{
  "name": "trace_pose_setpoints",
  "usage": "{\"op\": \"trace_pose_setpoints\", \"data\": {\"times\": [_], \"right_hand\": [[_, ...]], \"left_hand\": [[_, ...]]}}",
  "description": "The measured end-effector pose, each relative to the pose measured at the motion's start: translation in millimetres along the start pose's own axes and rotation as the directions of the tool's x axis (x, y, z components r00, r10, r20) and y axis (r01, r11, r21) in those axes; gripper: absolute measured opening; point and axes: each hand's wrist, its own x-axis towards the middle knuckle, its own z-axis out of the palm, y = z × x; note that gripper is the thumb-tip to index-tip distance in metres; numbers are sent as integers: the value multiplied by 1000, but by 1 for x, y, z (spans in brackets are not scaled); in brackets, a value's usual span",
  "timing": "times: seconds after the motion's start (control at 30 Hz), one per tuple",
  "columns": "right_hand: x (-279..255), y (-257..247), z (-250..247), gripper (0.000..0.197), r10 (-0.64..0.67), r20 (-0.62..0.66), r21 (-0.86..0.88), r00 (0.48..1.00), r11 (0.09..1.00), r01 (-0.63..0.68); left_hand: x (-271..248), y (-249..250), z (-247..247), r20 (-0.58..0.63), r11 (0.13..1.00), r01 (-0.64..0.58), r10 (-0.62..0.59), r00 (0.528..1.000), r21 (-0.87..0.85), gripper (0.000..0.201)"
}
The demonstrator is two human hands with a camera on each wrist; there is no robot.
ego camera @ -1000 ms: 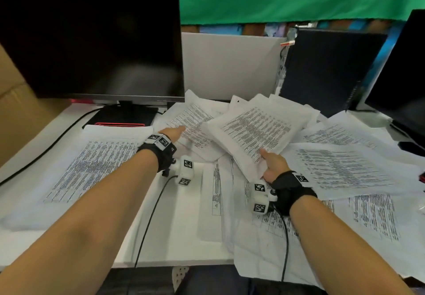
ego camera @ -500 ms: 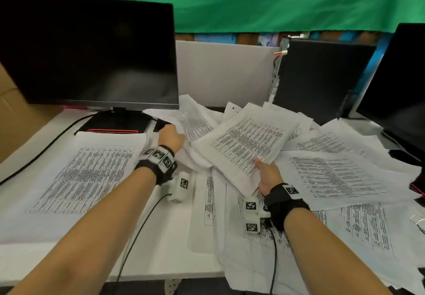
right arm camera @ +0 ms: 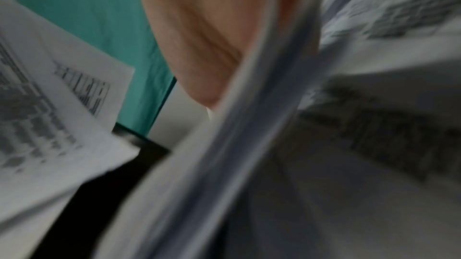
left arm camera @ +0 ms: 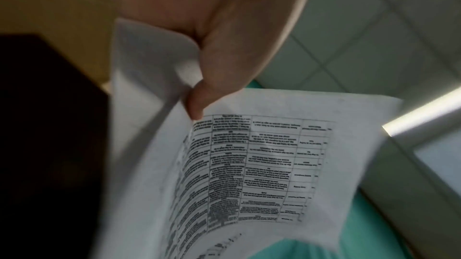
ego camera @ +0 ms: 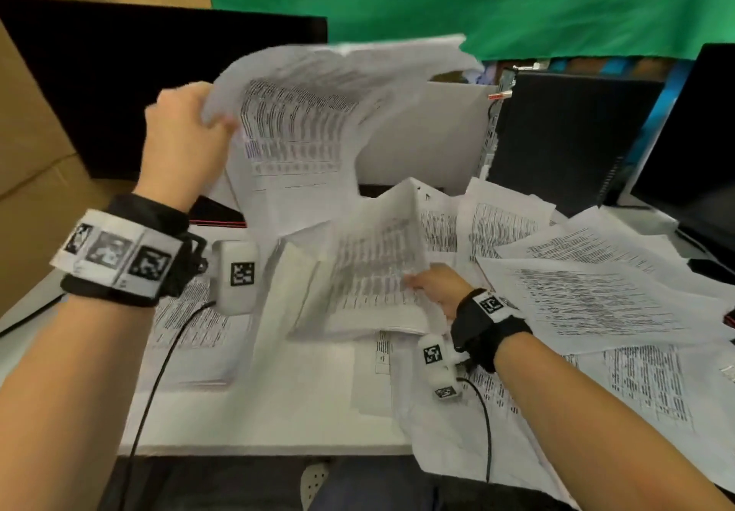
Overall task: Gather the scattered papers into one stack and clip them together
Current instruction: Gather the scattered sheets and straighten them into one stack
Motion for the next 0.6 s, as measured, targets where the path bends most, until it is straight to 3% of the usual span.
{"op": "trace_pose_setpoints", "data": {"times": [0.1,0.17,0.27,0.33,0.4,0.43,0.5,0.57,0.6], "right_hand": [[-2,-5,20,56,24,99,-162,995,987,-7],[1,-5,23,52,27,111,-247,993,969,1],[-8,-18,12,16,-115,19,-206,993,972,116],[-22,-32,-1,28,-129,-84,73,988,988,135],[-33,-40,-11,54,-71,15,325,997,944,63],[-42,-44,-14,62,-67,117,310,991,950,28],[-50,-44,-13,56,-58,253,113,966,993,30],[-46,-42,-7,42,-95,184,-78,978,991,111],[-40,-40,-5,39,-123,99,-163,987,977,138]], "left_hand": [[-12,-17,13,174,937,229,-188,967,-264,12],[-32,-32,30,363,801,468,-339,868,-373,7],[-70,-55,57,542,619,717,-501,675,-320,7],[-89,-66,71,541,602,748,-545,641,-280,10],[-102,-64,79,536,591,755,-555,636,-284,12],[-106,-63,84,531,583,760,-563,633,-288,13],[-112,-57,91,549,575,767,-558,622,-285,17],[-115,-50,94,570,560,779,-556,605,-281,28],[-116,-50,95,597,537,803,-565,569,-258,28]]}}
